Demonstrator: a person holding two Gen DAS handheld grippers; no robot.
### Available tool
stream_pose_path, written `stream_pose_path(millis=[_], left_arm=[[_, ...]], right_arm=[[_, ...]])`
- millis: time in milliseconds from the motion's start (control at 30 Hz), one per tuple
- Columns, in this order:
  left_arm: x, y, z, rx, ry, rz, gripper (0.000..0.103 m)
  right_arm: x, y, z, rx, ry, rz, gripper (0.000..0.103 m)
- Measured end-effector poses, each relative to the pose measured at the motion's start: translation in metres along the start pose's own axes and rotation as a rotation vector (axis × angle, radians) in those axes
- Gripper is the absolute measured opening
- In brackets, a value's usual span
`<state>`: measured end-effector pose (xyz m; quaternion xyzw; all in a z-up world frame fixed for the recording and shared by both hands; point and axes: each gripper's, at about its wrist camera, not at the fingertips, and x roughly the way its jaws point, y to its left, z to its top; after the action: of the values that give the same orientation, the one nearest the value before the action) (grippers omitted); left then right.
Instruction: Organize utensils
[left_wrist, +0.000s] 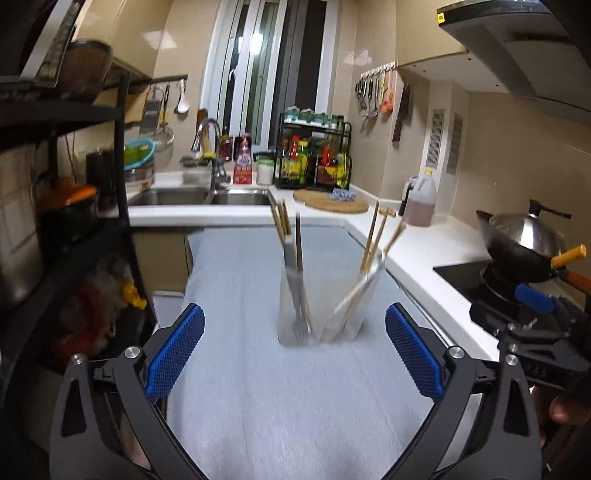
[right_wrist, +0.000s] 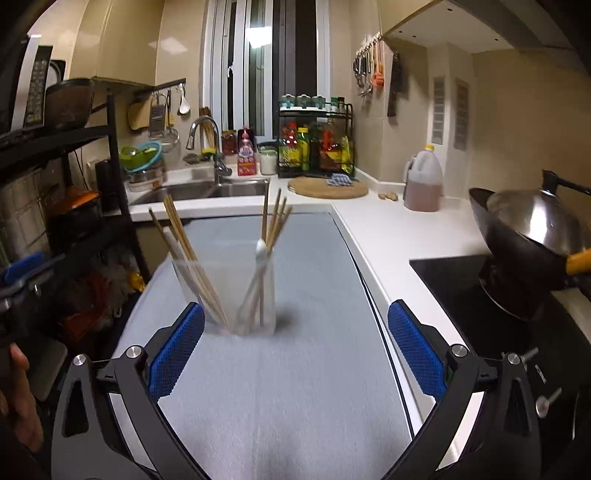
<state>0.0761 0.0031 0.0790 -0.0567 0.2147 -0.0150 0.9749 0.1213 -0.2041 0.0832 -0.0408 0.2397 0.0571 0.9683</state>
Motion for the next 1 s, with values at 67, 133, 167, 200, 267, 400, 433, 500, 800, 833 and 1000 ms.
stream_pose_path(millis=[67,133,167,200,267,400,433,500,800,833,1000], left_arm=[[0.004,0.004,-0.018,-0.027,0.009,0.011,0.095],[0.009,0.007,-0.029,-0.039,0.021,0.034,0.095],[0.012,0.008,-0.030,-0.041,0.035,0.051,0.095],[0.014,0.010,-0.029,-0.046,0.037,0.054,0.095],[0.010,0.012,-0.026,-0.050,0.014,0.059,0.095],[0.009,0.007,-0.027,-0.025,0.005,0.060,0.095],[0.009,0.007,-0.027,-0.024,0.009,0.058,0.095],[0.009,0.008,-0.028,-0.023,0.013,0.052,0.095],[0.008,0.020,-0.026,-0.064,0.011,0.052,0.095],[0.008,0.021,-0.026,-0.065,0.012,0.052,0.095],[0.009,0.019,-0.027,-0.056,0.010,0.052,0.095]], right_arm=[[-0.002,0.005,-0.008,-0.023,0.007,-0.016,0.098],[-0.004,0.008,-0.013,-0.025,0.009,-0.020,0.098],[-0.005,0.010,-0.014,-0.027,0.011,-0.024,0.098],[-0.005,0.011,-0.016,-0.028,0.012,-0.024,0.098],[-0.006,0.014,-0.018,-0.030,0.016,-0.026,0.098],[-0.005,0.018,-0.018,-0.028,0.011,-0.027,0.098],[-0.006,0.019,-0.018,-0.030,0.009,-0.027,0.098],[-0.005,0.023,-0.018,-0.039,0.003,-0.036,0.098],[0.001,0.030,-0.015,-0.043,0.006,-0.032,0.098],[0.002,0.030,-0.015,-0.042,0.006,-0.031,0.098],[0.003,0.032,-0.014,-0.041,0.011,-0.026,0.098]])
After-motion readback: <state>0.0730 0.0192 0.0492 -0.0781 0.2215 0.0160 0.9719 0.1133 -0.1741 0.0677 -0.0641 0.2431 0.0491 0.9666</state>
